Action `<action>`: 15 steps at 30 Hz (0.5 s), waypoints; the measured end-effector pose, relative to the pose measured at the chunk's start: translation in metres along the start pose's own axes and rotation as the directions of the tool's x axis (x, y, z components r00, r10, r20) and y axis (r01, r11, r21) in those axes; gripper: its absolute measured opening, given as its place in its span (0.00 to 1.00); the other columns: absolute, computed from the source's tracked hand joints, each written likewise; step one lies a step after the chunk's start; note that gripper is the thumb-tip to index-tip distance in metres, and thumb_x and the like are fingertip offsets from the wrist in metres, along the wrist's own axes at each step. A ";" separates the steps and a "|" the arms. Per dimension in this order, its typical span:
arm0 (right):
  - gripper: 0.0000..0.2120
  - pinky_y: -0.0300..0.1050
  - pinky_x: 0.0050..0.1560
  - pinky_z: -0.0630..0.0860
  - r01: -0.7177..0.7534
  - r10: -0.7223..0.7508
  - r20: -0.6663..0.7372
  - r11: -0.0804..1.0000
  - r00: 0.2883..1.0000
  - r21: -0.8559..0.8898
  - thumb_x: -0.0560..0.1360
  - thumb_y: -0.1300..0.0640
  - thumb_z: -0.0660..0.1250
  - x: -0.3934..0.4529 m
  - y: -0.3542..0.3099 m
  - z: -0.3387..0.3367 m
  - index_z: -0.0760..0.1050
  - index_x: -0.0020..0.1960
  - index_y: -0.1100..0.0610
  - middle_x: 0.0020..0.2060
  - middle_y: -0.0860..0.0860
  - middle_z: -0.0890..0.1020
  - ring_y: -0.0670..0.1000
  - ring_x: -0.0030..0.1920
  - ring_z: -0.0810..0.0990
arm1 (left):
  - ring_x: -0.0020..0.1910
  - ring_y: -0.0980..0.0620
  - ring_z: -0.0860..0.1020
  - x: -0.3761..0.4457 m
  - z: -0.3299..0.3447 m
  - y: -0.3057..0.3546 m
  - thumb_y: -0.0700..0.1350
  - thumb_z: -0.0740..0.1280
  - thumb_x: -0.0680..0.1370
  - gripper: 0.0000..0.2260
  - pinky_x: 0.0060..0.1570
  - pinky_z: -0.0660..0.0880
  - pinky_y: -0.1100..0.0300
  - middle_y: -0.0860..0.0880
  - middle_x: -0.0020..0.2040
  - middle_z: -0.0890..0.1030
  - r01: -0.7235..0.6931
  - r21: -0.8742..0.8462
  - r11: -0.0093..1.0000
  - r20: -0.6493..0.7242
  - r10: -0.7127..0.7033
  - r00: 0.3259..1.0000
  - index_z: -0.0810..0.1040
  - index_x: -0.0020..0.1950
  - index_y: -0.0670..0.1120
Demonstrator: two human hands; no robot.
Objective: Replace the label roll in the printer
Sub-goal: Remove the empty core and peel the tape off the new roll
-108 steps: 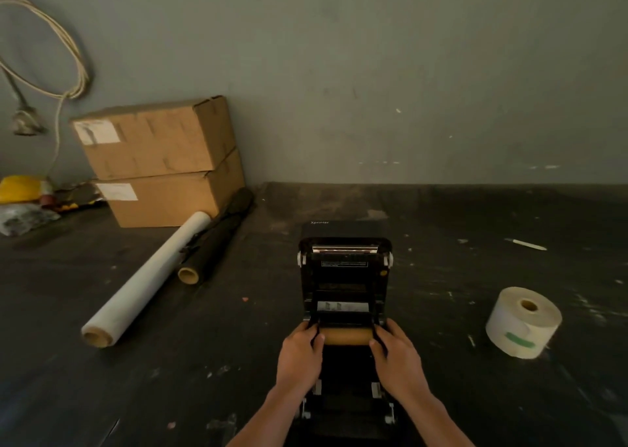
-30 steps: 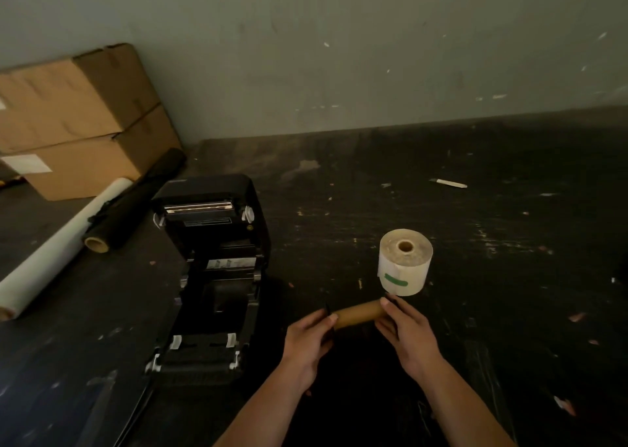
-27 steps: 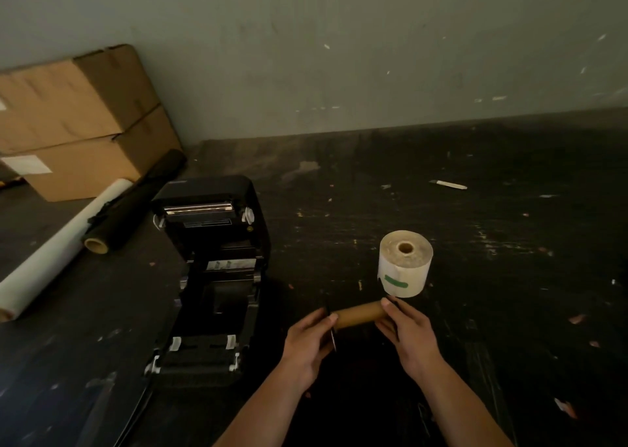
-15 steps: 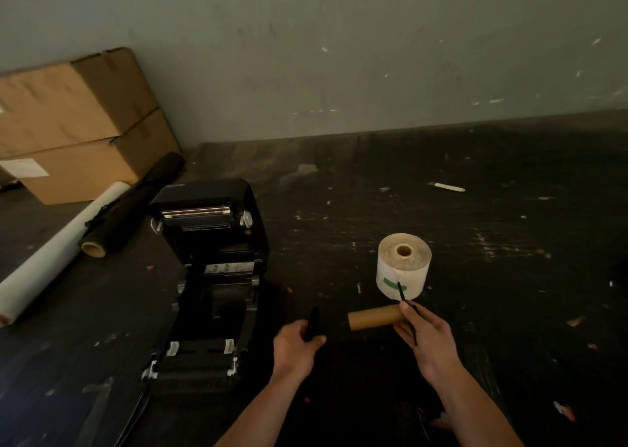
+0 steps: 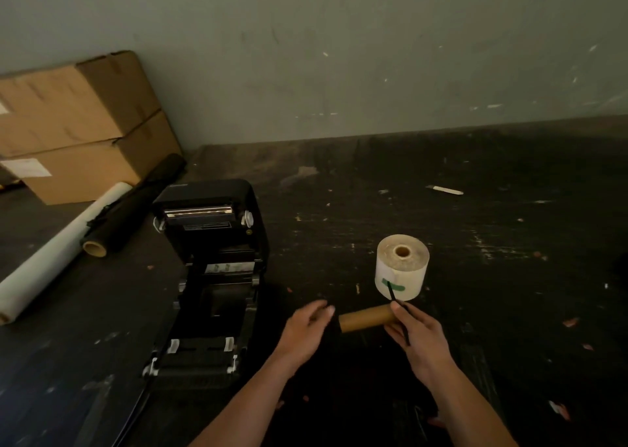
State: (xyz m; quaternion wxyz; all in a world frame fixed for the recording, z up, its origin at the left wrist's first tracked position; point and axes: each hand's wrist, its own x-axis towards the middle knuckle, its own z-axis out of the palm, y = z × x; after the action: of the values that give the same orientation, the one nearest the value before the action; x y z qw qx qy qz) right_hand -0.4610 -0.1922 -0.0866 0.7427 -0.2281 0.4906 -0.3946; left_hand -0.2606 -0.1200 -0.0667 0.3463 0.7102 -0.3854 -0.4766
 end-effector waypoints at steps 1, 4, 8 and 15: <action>0.17 0.54 0.63 0.73 -0.007 0.007 0.019 1.000 1.000 0.004 0.73 0.60 0.69 0.000 -0.001 0.002 0.75 0.61 0.57 0.54 0.57 0.80 0.54 0.53 0.79 | 0.58 0.54 0.75 -0.002 0.001 0.006 0.54 0.65 0.77 0.23 0.57 0.76 0.56 0.51 0.61 0.75 -0.008 -0.079 0.997 0.076 0.014 0.997 0.69 0.70 0.51; 0.18 0.55 0.63 0.73 -0.033 0.032 0.065 0.999 0.997 0.012 0.73 0.61 0.69 -0.002 -0.002 0.005 0.75 0.63 0.58 0.56 0.58 0.80 0.55 0.56 0.78 | 0.57 0.53 0.77 -0.005 0.006 0.015 0.52 0.71 0.73 0.24 0.56 0.78 0.56 0.51 0.60 0.76 -0.059 -0.007 0.998 0.151 0.059 0.987 0.71 0.68 0.50; 0.20 0.55 0.62 0.74 -0.039 0.037 0.094 0.999 0.995 0.013 0.73 0.62 0.69 -0.005 -0.004 0.006 0.74 0.64 0.59 0.58 0.58 0.79 0.56 0.58 0.78 | 0.52 0.54 0.80 -0.005 0.007 0.009 0.45 0.72 0.73 0.15 0.55 0.78 0.56 0.50 0.55 0.80 -0.065 -0.001 0.998 0.112 0.064 0.992 0.78 0.60 0.49; 0.16 0.55 0.62 0.74 -0.089 0.085 0.106 0.996 0.991 0.028 0.73 0.62 0.69 -0.008 -0.005 0.002 0.76 0.61 0.59 0.57 0.60 0.80 0.57 0.58 0.78 | 0.51 0.53 0.80 -0.002 0.004 0.001 0.50 0.74 0.71 0.11 0.54 0.77 0.56 0.50 0.52 0.82 -0.069 0.003 0.998 0.112 0.068 0.991 0.81 0.53 0.55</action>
State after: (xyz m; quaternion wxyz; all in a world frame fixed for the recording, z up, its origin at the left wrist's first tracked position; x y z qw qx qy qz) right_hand -0.4624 -0.1890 -0.0774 0.7875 -0.2147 0.4540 -0.3573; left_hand -0.2651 -0.1187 -0.0661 0.3379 0.6698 -0.4301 -0.5022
